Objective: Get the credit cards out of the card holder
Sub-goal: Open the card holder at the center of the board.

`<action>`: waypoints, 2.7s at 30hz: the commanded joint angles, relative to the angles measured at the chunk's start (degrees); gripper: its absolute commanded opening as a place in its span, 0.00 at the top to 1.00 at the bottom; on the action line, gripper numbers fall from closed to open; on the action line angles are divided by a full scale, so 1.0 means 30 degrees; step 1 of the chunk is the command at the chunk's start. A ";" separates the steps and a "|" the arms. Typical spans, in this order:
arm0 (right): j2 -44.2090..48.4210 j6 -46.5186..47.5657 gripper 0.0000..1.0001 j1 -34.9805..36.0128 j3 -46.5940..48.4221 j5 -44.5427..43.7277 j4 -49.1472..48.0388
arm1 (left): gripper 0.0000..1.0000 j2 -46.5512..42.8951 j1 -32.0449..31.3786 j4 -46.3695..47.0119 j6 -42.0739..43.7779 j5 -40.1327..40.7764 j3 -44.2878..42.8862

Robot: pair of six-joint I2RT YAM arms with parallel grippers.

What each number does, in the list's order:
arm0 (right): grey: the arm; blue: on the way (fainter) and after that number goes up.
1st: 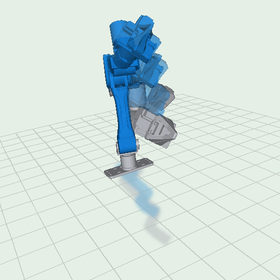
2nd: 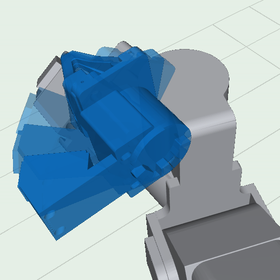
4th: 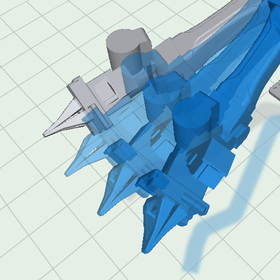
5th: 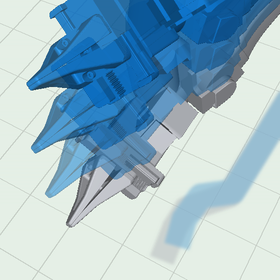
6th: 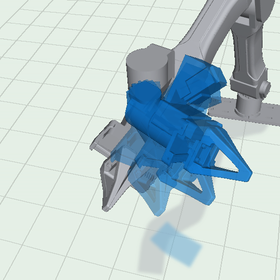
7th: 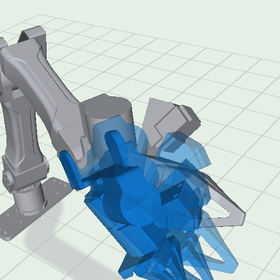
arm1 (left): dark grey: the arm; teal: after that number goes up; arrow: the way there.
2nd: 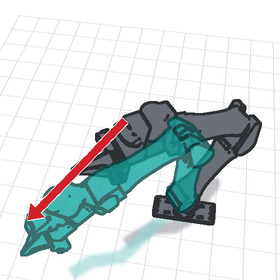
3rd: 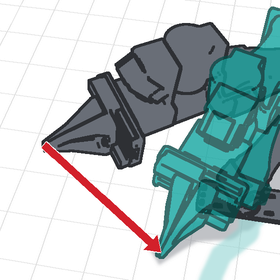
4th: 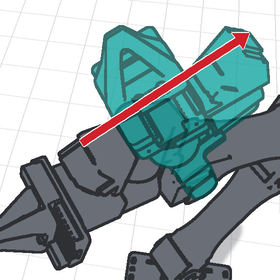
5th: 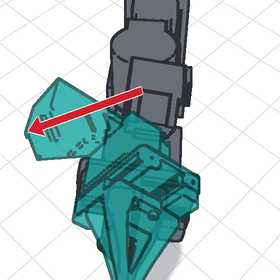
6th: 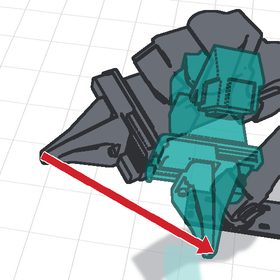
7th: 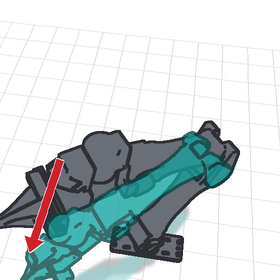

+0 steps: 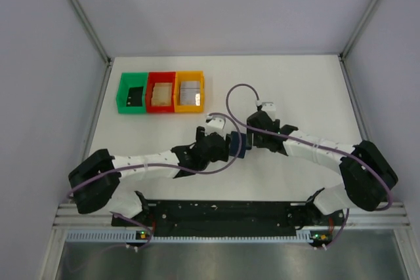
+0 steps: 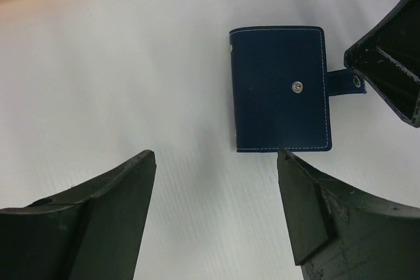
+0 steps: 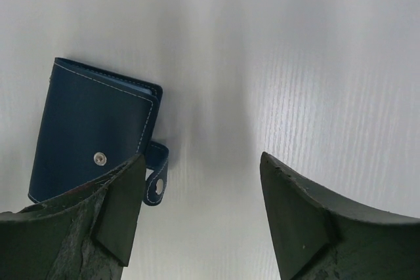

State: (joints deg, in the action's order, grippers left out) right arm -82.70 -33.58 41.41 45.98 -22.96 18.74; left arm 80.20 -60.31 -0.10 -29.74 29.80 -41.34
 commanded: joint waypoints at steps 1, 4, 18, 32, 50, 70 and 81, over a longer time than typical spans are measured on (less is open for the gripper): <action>0.1373 -0.0378 0.30 -0.0442 -0.0705 -0.0463 0.0344 | 0.21 0.0889 -0.0315 0.0356 0.0829 0.0671 -0.1568; 0.1228 -0.0524 0.29 -0.0706 -0.1115 -0.0200 0.0199 | 0.21 0.1856 -0.0403 0.0121 0.1005 0.0730 -0.2535; 0.1256 -0.1256 0.29 -0.2405 -0.3254 0.2467 -0.1939 | 0.15 0.5811 -0.1808 -0.1548 0.2704 0.1285 -0.5992; 0.1286 -0.1374 0.29 -0.2875 -0.3636 0.3083 -0.2263 | 0.06 0.9065 -0.3040 -0.4186 0.2383 0.4566 -0.8748; 0.1315 -0.1316 0.29 -0.3021 -0.3753 0.3112 -0.2293 | 0.05 0.7897 -0.2484 -0.4422 0.0539 0.5154 -0.7873; 0.1255 -0.0818 0.29 -0.3080 -0.3694 0.3873 -0.2642 | 0.28 0.5754 0.1970 -0.1260 0.0064 0.1287 -0.5233; 0.2223 -0.0173 0.30 -0.3080 -0.4134 0.5514 -0.3845 | 0.41 0.7160 0.2058 0.1322 0.5338 0.2516 -0.6022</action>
State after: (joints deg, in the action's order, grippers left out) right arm -77.78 -35.07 32.49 34.41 -9.17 8.82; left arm 99.35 -54.26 -0.54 -20.67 34.72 -57.23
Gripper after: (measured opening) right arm 0.706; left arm 0.584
